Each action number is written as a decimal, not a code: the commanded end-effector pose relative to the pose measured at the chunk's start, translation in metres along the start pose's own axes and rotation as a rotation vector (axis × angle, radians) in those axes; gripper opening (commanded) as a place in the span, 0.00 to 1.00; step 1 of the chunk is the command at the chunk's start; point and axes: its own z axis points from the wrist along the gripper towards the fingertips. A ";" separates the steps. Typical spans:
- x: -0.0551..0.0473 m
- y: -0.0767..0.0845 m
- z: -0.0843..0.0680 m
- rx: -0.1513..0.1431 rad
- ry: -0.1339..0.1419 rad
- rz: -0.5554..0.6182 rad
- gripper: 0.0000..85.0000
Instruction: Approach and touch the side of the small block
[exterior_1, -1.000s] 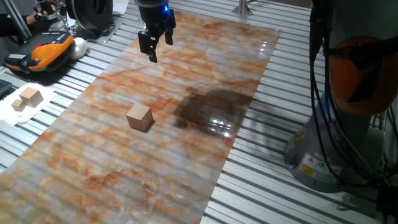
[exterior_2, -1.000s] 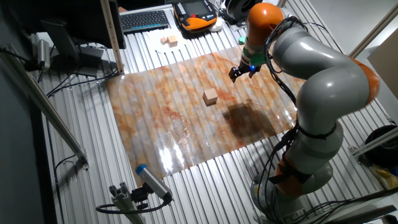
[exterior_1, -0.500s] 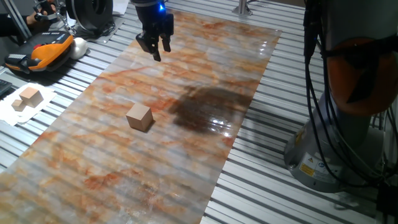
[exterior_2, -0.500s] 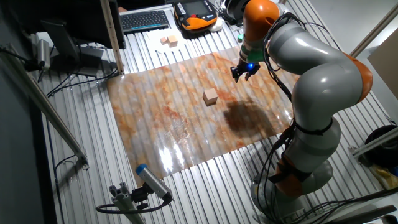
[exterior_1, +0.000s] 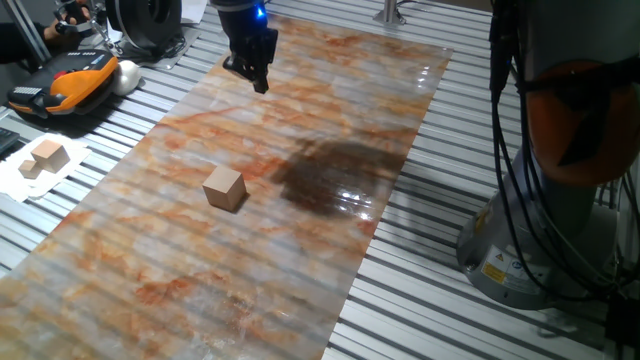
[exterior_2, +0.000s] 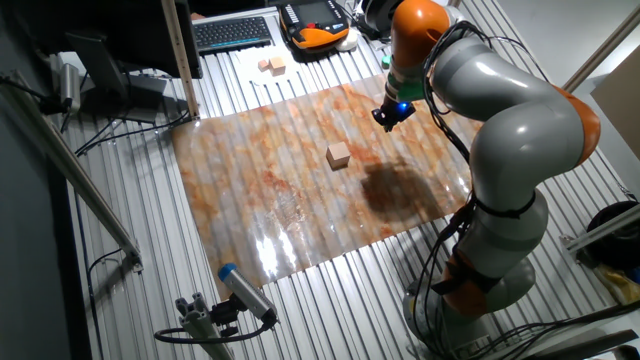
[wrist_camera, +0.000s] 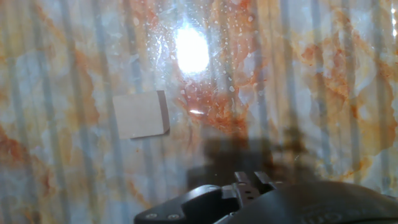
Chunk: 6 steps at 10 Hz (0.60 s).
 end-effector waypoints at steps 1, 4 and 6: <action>0.000 0.000 0.000 0.002 0.002 -0.003 0.00; 0.000 0.001 0.000 0.011 -0.004 -0.024 0.00; 0.000 0.001 0.000 0.011 -0.004 -0.027 0.00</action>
